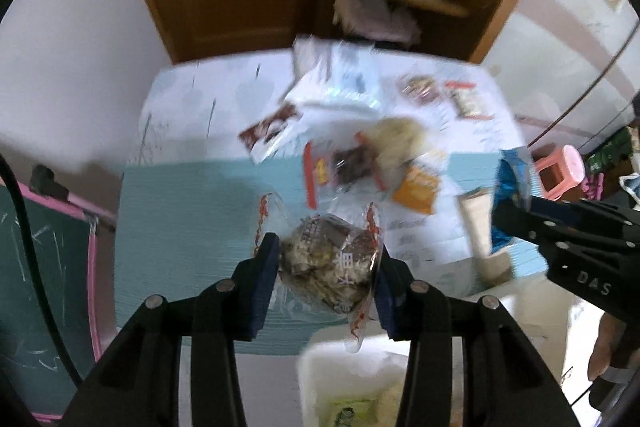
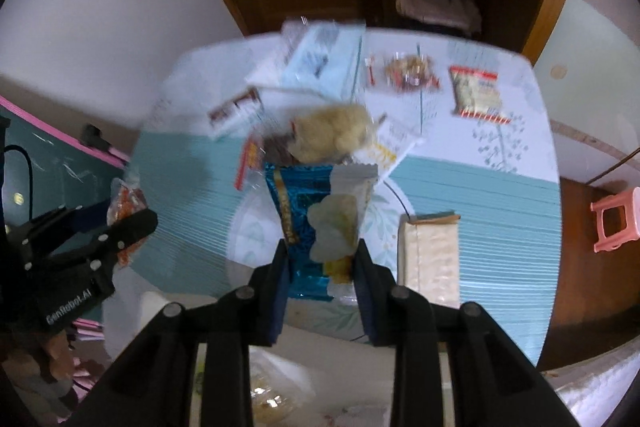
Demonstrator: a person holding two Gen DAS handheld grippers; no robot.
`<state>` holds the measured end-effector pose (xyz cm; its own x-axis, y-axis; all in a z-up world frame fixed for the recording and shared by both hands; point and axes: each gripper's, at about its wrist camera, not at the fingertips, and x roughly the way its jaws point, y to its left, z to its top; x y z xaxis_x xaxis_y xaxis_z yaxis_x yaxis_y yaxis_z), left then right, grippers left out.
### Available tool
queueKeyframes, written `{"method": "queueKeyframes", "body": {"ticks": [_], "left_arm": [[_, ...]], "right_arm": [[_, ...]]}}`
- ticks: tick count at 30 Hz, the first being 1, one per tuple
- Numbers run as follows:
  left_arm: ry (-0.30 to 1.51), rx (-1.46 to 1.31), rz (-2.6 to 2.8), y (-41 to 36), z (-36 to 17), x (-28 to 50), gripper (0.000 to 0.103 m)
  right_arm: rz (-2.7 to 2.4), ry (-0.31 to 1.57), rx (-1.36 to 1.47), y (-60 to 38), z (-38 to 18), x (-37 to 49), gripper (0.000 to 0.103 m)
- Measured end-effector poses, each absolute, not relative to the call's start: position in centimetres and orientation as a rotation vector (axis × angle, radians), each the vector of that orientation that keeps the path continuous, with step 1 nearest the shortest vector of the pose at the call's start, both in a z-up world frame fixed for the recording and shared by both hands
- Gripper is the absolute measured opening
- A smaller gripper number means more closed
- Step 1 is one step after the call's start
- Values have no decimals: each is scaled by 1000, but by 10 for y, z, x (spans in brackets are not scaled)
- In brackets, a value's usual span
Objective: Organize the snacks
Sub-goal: 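Place the nut bag and blue bag into the white tray, open both grippers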
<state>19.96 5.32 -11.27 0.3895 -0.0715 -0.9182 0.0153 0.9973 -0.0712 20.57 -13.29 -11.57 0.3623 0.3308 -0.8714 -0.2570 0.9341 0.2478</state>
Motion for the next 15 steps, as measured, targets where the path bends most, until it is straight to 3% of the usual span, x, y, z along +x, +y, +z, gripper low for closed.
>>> {"method": "queueKeyframes", "body": {"ticks": [6, 15], "left_arm": [[1073, -77, -127, 35, -59, 155, 42], [1023, -92, -167, 18, -30, 88, 42]], "right_arm": [[419, 1039, 113, -146, -71, 166, 30], [428, 965, 134, -164, -41, 97, 30]]}}
